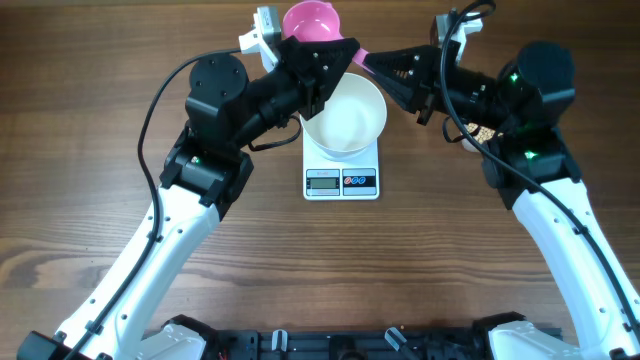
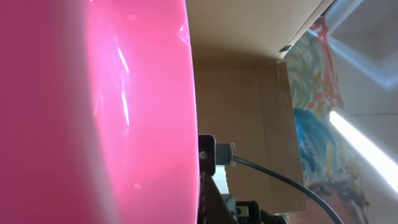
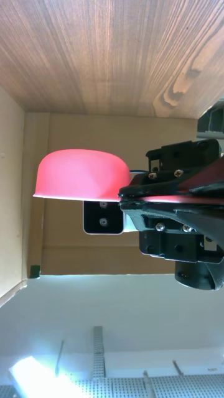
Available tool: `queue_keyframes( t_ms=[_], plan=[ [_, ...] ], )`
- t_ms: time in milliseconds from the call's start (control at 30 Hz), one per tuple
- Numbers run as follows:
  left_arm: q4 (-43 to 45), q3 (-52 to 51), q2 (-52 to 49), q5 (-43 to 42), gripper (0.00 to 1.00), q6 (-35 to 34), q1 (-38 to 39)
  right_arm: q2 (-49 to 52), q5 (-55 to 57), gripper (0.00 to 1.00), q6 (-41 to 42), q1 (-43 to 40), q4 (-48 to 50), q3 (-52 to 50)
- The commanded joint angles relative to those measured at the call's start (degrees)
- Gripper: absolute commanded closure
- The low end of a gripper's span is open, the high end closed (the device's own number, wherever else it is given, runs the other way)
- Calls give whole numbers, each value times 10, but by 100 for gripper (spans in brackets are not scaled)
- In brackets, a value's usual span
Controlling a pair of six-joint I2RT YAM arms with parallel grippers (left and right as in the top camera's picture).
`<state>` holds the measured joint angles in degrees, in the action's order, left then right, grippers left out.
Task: Scoop item into bowl and weigh 150g on scale
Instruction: 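Grasp the scoop handle with the right gripper, release left gripper, then carry the scoop with the right gripper toward the soybean tub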
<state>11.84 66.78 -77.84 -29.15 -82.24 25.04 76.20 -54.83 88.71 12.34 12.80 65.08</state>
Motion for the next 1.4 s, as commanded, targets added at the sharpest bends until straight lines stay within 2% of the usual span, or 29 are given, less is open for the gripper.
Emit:
queue_keyframes(
  t_ms=[0, 100, 133, 167, 200, 233, 267, 367, 467, 533, 600, 700, 767, 833, 867, 967, 1033, 1133, 1200, 1233, 1267, 1300, 1367],
  plan=[
    [-3, 6, -7, 1, 96, 1, 6, 4, 12, 96, 4, 5, 7, 5],
    [-3, 6, -7, 1, 94, 1, 6, 4, 12, 96, 2, 5, 2, 5],
    [-3, 6, -7, 1, 89, 1, 6, 4, 12, 96, -1, 5, 2, 5],
    [-3, 6, -7, 1, 63, 1, 6, 4, 12, 96, -3, 5, 2, 5],
    [-3, 6, -7, 1, 46, 1, 6, 4, 16, 95, -20, 5, 5, 5],
    [-3, 6, -7, 0, 34, 2, 6, 4, 28, 95, -49, 5, 3, 5],
    [-3, 6, -7, -1, 25, 2, 6, 4, 39, 95, -62, 5, -4, 5],
    [-4, 6, -7, -10, 12, 10, 6, 4, 80, 95, -112, 2, -19, 6],
    [-14, 6, -7, -14, 6, 21, 6, 4, 130, 95, -176, -13, -78, 6],
    [-38, 6, -7, -14, 0, 74, 6, 4, 144, 95, -214, -39, -106, 10],
    [-66, 6, -7, -14, 0, 98, 6, 4, 146, 95, -254, -64, -153, 29],
    [-87, 6, -5, -14, 1, 177, 3, 4, 177, 95, -356, -103, -295, 94],
    [-134, 13, 1, -14, 0, 223, -16, 4, 249, 96, -443, -118, -417, 159],
    [-256, 44, 5, 12, 0, 287, -45, 4, 336, 95, -507, -128, -522, 225],
    [-376, 84, 5, 63, 0, 343, -66, 4, 385, 96, -536, -133, -568, 258],
    [-628, 203, 5, 242, 0, 480, -96, 5, 474, 95, -617, -156, -655, 311],
    [-654, 226, 8, 250, 0, 523, -98, 10, 491, 95, -650, -169, -684, 311],
    [-652, 228, 19, 236, 0, 520, -98, 33, 491, 96, -727, -184, -722, 311],
    [-658, 228, 18, 223, 41, 518, -98, 47, 491, 96, -751, -184, -741, 310],
    [-662, 228, 18, 203, 69, 518, -98, 49, 491, 96, -750, -184, -749, 310],
    [-668, 227, 17, 177, 86, 518, -98, 50, 491, 96, -751, -184, -755, 310],
    [-685, 227, 13, 165, 96, 518, -94, 50, 493, 96, -752, -184, -753, 309],
    [-708, 219, 2, 165, 96, 530, -80, 50, 507, 96, -752, -184, -746, 309]
  ],
)
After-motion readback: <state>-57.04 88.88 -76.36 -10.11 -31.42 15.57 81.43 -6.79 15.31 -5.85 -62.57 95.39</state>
